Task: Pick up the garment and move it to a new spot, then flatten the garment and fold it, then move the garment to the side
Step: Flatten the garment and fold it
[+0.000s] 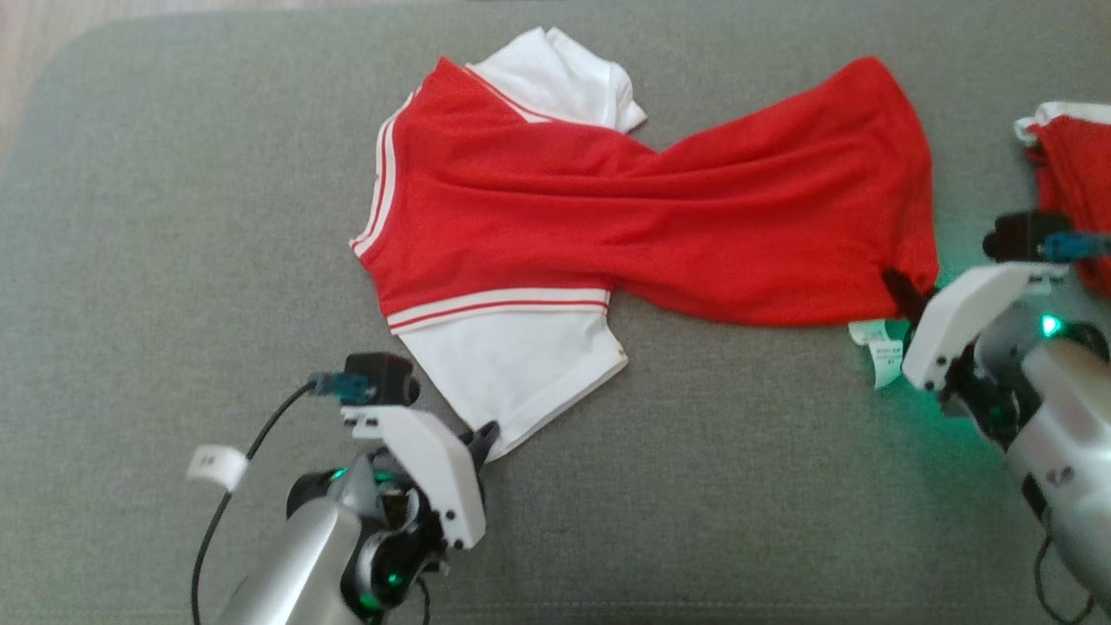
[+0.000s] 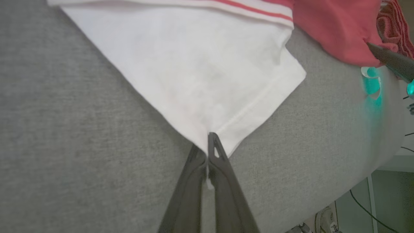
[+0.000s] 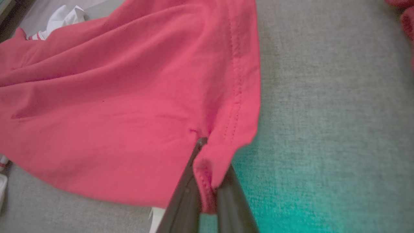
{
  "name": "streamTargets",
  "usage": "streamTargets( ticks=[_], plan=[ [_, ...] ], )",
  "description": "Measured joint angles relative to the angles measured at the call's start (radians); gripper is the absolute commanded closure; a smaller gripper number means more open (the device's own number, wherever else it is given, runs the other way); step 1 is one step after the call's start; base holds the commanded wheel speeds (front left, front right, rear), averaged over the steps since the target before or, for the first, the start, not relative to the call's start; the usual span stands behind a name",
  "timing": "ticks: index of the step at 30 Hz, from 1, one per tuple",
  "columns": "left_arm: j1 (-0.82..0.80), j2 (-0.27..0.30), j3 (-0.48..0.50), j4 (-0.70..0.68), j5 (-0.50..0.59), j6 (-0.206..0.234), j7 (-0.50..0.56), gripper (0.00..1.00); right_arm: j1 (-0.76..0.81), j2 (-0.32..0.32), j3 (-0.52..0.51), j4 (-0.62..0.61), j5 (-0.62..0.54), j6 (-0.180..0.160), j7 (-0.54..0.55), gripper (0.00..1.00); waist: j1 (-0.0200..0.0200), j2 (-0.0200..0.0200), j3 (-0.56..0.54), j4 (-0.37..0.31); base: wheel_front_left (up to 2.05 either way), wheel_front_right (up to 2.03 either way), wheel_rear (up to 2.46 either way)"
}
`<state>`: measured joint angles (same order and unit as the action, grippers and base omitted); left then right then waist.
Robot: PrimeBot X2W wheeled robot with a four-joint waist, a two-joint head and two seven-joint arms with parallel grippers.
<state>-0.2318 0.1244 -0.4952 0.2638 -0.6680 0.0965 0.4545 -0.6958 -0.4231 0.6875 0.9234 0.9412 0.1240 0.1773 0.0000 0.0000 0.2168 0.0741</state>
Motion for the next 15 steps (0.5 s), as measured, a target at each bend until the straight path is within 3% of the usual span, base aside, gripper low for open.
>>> streamTargets(
  ticks=[5, 9, 15],
  plan=[
    [0.052, 0.020, 0.026, -0.040, -0.007, -0.002, -0.039, 1.00, 0.044, -0.003, 0.013, -0.037, 0.041, 0.000, -0.057, 1.00, 0.0000, 0.0000, -0.045, -0.001, 0.00, 0.00, 0.00],
    [0.053, 0.031, 0.063, -0.119, -0.016, -0.017, -0.100, 1.00, 0.053, -0.020, 0.000, -0.138, 0.115, 0.000, -0.113, 1.00, 0.0000, 0.0000, -0.072, -0.002, 0.00, 0.00, 0.00],
    [-0.117, 0.066, 0.107, -0.138, -0.012, -0.050, -0.118, 1.00, 0.043, -0.052, -0.043, -0.299, 0.256, 0.000, -0.115, 1.00, 0.0000, 0.0000, -0.051, -0.004, 0.00, 0.00, 0.00]
  ],
)
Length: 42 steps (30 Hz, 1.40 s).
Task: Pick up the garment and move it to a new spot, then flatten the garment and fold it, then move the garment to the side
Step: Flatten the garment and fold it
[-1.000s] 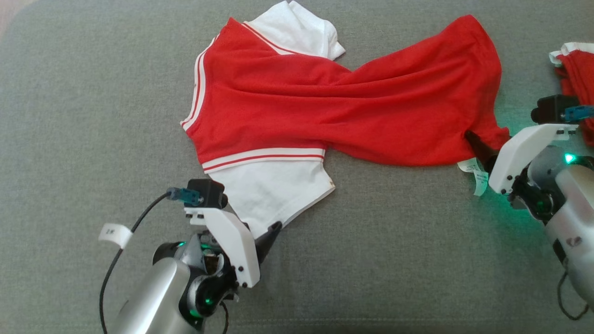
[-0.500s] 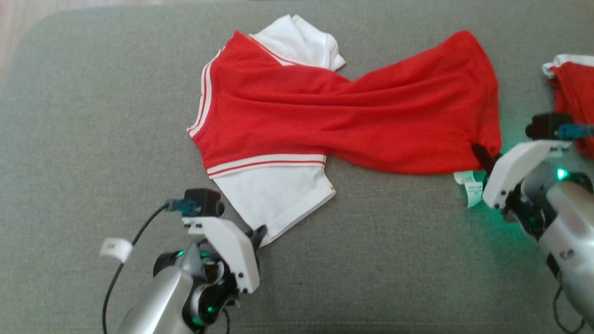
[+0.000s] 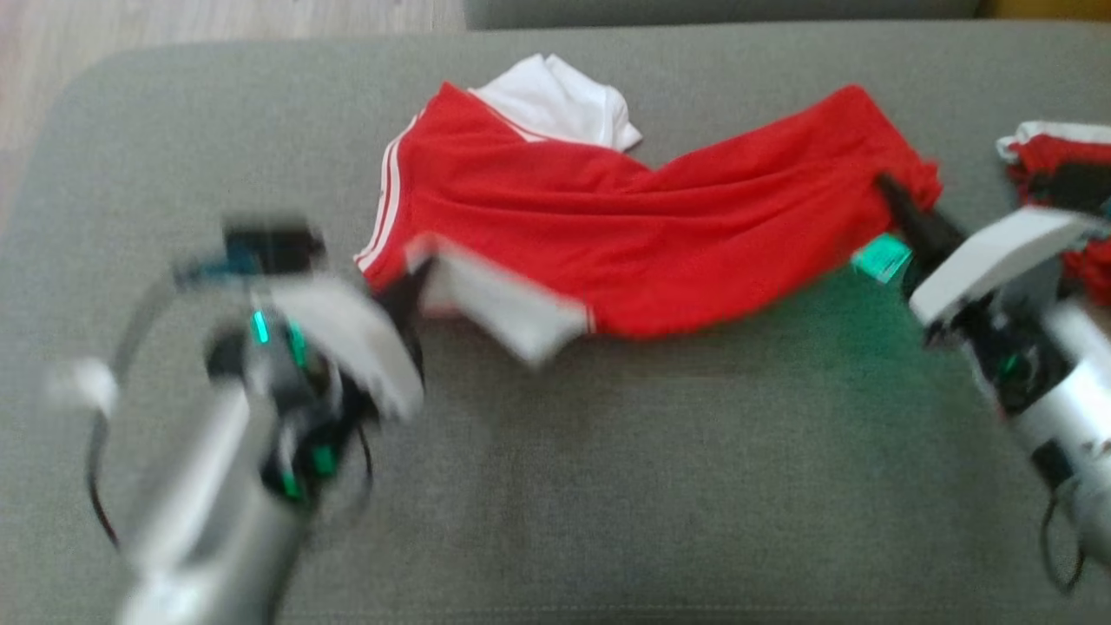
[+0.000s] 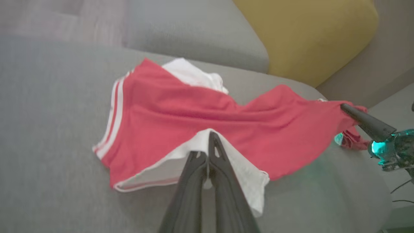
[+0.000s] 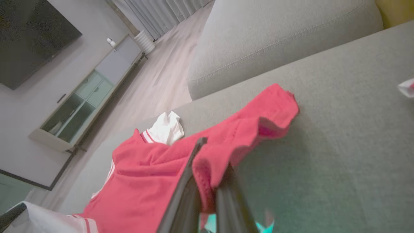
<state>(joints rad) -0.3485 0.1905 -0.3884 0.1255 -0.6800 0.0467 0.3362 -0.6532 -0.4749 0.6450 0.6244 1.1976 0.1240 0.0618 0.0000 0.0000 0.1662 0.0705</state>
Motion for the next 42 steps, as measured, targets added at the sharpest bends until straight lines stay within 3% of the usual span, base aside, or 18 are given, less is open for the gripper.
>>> streamTargets(
  ticks=[3, 9, 18, 25, 30, 35, 38, 42],
  plan=[
    [-0.189, 0.003, 0.017, 0.067, 0.008, -0.035, 0.015, 1.00, -0.073, -0.023, -0.026, -0.035, 0.056, 0.000, 0.034, 1.00, 0.0000, 0.0000, 0.040, -0.001, 0.00, 0.00, 0.00],
    [-0.608, -0.015, 0.049, 0.319, 0.052, -0.092, -0.034, 1.00, -0.370, -0.030, -0.074, -0.019, 0.099, 0.000, 0.092, 1.00, 0.0001, 0.0000, 0.155, -0.006, 0.00, 0.00, 0.00],
    [-1.093, -0.052, 0.143, 0.602, 0.054, -0.109, -0.211, 1.00, -0.730, 0.000, -0.171, 0.101, 0.158, 0.000, 0.067, 1.00, 0.0004, -0.0001, 0.305, -0.010, 0.00, 0.00, 0.00],
    [-1.351, -0.065, 0.172, 0.751, 0.054, -0.136, -0.295, 1.00, -0.947, -0.003, -0.212, 0.136, 0.177, 0.000, 0.026, 1.00, 0.0002, 0.0000, 0.334, -0.009, 0.00, 0.00, 0.00],
    [-1.468, -0.063, 0.171, 0.829, 0.054, -0.154, -0.323, 1.00, -1.027, -0.014, -0.195, 0.130, 0.166, 0.000, 0.024, 1.00, 0.0000, 0.0000, 0.332, -0.002, 0.00, 0.00, 0.00],
    [-1.470, -0.055, 0.146, 0.905, 0.051, -0.168, -0.333, 1.00, -1.009, -0.026, -0.148, 0.128, 0.166, 0.000, 0.025, 1.00, 0.0000, 0.0000, 0.322, 0.012, 0.00, 0.00, 0.00],
    [-1.405, -0.045, 0.108, 0.928, 0.049, -0.171, -0.327, 1.00, -0.920, -0.035, -0.095, 0.115, 0.167, 0.000, 0.052, 1.00, 0.0000, 0.0000, 0.301, 0.021, 0.00, 0.00, 0.00],
    [-1.256, -0.033, -0.032, 0.874, 0.008, -0.171, -0.246, 1.00, -0.732, -0.043, -0.021, 0.110, 0.193, 0.000, 0.107, 1.00, 0.0001, 0.0000, 0.254, 0.029, 0.00, 0.00, 0.00]
  ],
)
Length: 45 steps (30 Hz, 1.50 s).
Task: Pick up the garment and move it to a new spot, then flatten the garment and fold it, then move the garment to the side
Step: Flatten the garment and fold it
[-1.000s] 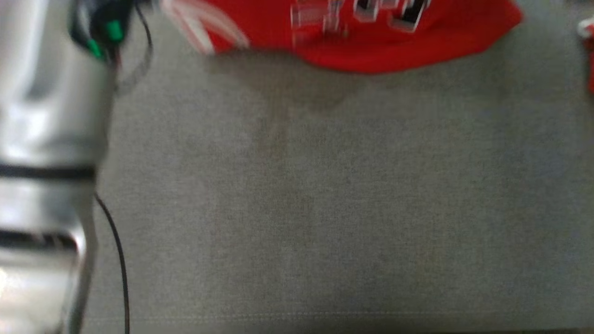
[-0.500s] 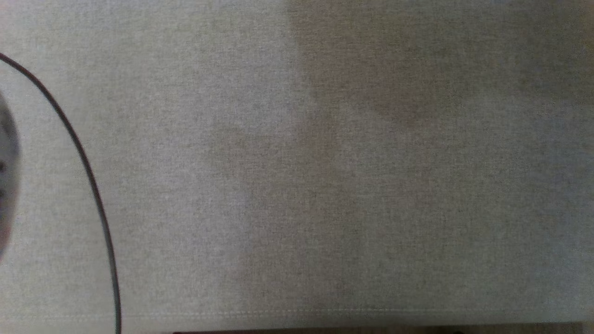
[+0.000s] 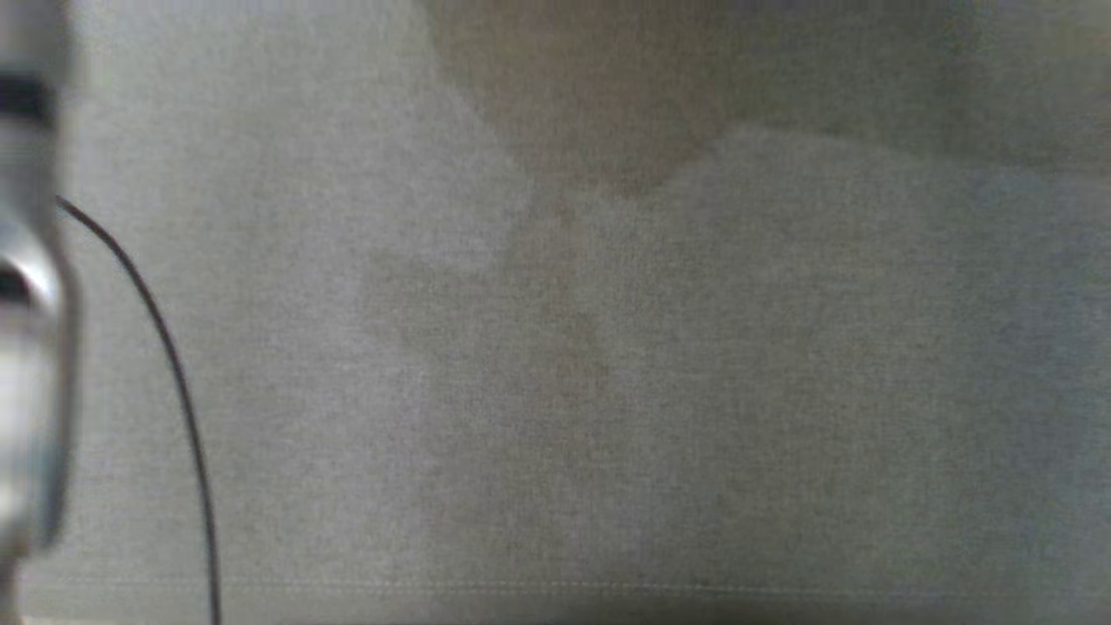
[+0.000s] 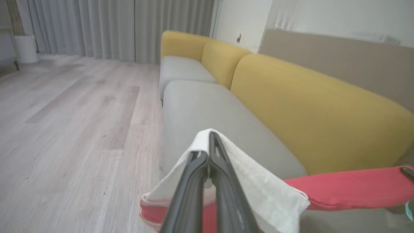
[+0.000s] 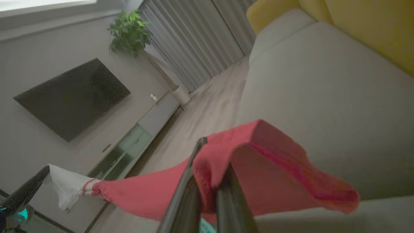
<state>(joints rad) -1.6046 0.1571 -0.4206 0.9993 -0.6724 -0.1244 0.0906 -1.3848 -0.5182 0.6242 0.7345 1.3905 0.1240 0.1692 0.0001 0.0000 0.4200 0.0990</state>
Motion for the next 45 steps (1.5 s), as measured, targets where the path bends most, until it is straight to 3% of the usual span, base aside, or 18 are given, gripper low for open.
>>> streamTargets(
  ticks=[5, 11, 18, 23, 29, 30, 37, 45],
  plan=[
    [0.200, 0.045, -0.136, -0.123, -0.122, 0.000, 0.131, 1.00, 0.201, -0.018, 0.068, -0.009, 0.044, 0.000, 0.076, 1.00, -0.0001, 0.0000, -0.071, 0.005, 0.00, 0.00, 0.00],
    [0.479, 0.209, -0.295, -0.313, -0.309, 0.000, 0.411, 1.00, 0.438, -0.056, 0.152, -0.040, 0.125, 0.000, 0.240, 1.00, -0.0001, 0.0001, -0.203, 0.010, 0.00, 0.00, 0.00],
    [0.757, 0.373, -0.367, -0.491, -0.474, 0.006, 0.702, 1.00, 0.653, -0.108, 0.266, -0.063, 0.161, 0.000, 0.449, 1.00, -0.0002, 0.0001, -0.354, 0.005, 0.00, 0.00, 0.00],
    [0.931, 0.482, -0.413, -0.708, -0.567, 0.073, 0.879, 1.00, 0.750, -0.160, 0.326, -0.125, 0.167, 0.000, 0.540, 1.00, -0.0002, 0.0001, -0.419, -0.009, 0.00, 0.00, 0.00],
    [1.050, 0.618, -0.427, -0.984, -0.669, 0.193, 1.026, 1.00, 0.819, -0.253, 0.383, -0.239, 0.167, 0.000, 0.649, 1.00, -0.0002, 0.0001, -0.427, -0.035, 0.00, 0.00, 0.00],
    [1.080, 0.665, -0.424, -1.076, -0.703, 0.238, 1.053, 1.00, 0.831, -0.300, 0.390, -0.282, 0.177, 0.000, 0.698, 1.00, -0.0002, 0.0001, -0.418, -0.047, 0.00, 0.00, 0.00],
    [1.076, 0.698, -0.371, -1.153, -0.724, 0.300, 1.055, 1.00, 0.822, -0.319, 0.371, -0.327, 0.207, 0.000, 0.711, 1.00, -0.0002, 0.0001, -0.373, -0.074, 0.00, 0.00, 0.00],
    [0.920, 0.625, -0.369, -0.975, -0.678, 0.309, 1.052, 1.00, 0.714, -0.253, 0.343, -0.254, 0.237, 0.000, 0.727, 1.00, -0.0002, 0.0001, -0.298, -0.111, 0.00, 0.00, 0.00]
  ],
)
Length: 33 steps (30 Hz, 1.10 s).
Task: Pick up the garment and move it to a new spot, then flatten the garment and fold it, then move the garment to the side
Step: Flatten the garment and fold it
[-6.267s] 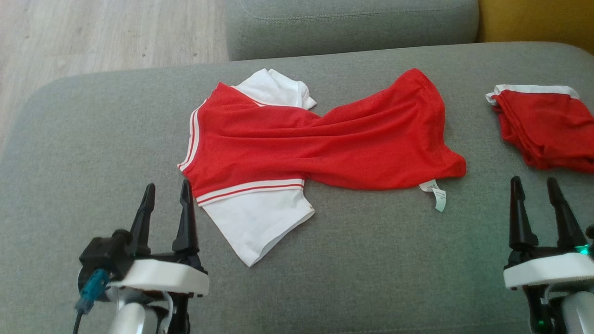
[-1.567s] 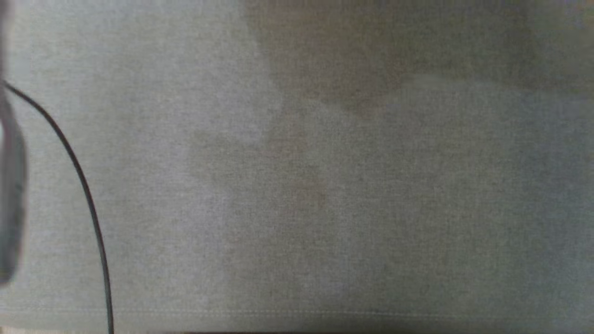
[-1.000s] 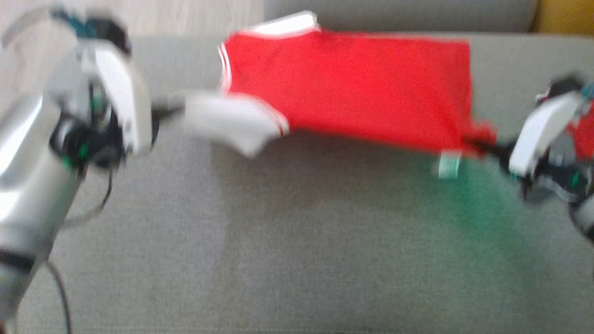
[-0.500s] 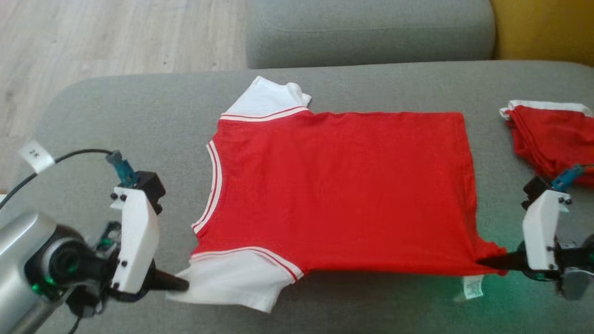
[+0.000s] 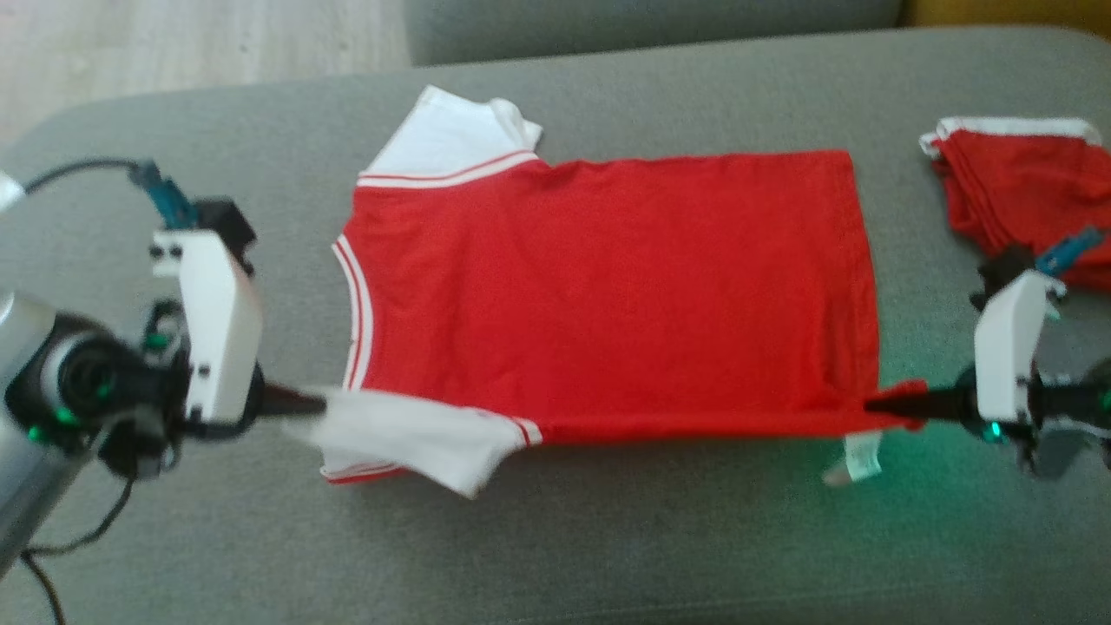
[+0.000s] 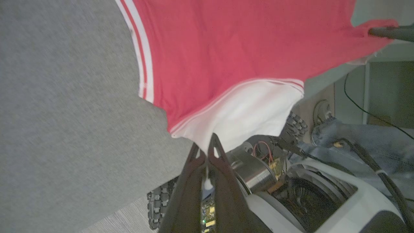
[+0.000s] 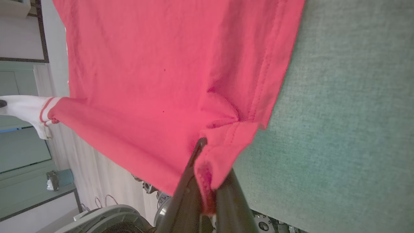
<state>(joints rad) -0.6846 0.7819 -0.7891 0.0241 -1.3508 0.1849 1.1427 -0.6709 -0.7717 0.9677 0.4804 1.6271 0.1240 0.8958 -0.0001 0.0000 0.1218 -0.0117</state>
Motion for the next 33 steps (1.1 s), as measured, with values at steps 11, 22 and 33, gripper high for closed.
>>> streamTargets(
  ticks=[11, 22, 33],
  plan=[
    [-0.151, -0.110, -0.005, 0.241, 0.086, -0.029, -0.050, 1.00, -0.147, 0.118, -0.014, 0.177, 0.033, 0.000, 0.025, 1.00, 0.0000, 0.0000, 0.087, -0.055, 0.00, 0.00, 0.00],
    [-0.181, -0.195, -0.001, 0.402, 0.148, -0.101, -0.215, 0.00, -0.213, 0.196, -0.067, 0.286, 0.058, 0.000, -0.090, 0.00, 0.0001, 0.0000, 0.104, -0.066, 0.00, 0.00, 0.00],
    [-0.127, -0.271, 0.080, 0.343, 0.304, -0.146, -0.762, 0.00, -0.027, 0.100, -0.269, 0.027, -0.023, 0.000, -0.714, 0.00, 0.0001, 0.0000, 0.004, -0.021, 0.00, 0.00, 0.00]
  ],
)
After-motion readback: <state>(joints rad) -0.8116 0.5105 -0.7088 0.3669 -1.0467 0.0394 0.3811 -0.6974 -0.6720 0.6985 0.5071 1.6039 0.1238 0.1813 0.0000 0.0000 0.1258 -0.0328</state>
